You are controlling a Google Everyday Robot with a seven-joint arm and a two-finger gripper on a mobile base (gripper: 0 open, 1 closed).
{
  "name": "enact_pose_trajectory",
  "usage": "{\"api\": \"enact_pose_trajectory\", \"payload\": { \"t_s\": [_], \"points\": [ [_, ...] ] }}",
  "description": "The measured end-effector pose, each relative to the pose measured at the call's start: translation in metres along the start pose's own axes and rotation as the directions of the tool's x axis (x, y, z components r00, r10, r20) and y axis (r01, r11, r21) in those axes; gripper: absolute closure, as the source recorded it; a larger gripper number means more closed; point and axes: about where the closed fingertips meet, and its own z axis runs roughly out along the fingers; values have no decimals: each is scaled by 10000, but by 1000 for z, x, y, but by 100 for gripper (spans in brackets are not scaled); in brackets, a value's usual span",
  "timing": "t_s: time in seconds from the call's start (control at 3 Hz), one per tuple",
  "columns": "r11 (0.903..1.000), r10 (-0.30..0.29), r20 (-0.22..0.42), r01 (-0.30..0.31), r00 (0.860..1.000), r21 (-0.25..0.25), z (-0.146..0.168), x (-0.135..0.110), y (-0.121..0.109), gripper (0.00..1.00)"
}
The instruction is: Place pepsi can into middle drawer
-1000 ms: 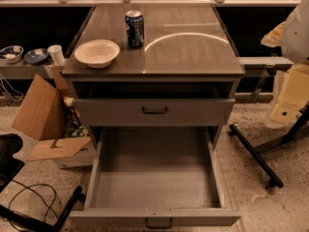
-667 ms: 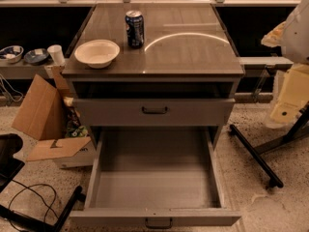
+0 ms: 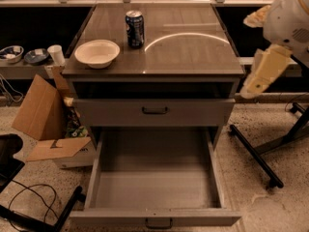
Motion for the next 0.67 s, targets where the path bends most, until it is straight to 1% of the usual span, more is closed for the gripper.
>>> {"api": "enact_pose_trajectory", "payload": {
  "t_s": [0.33,0.67],
  "points": [
    [9986,65,1786,-157,9839,501,18,-13,-55,0],
    [9955,277,3991,-615,9165,719,49,-38,-101,0]
  ]
}}
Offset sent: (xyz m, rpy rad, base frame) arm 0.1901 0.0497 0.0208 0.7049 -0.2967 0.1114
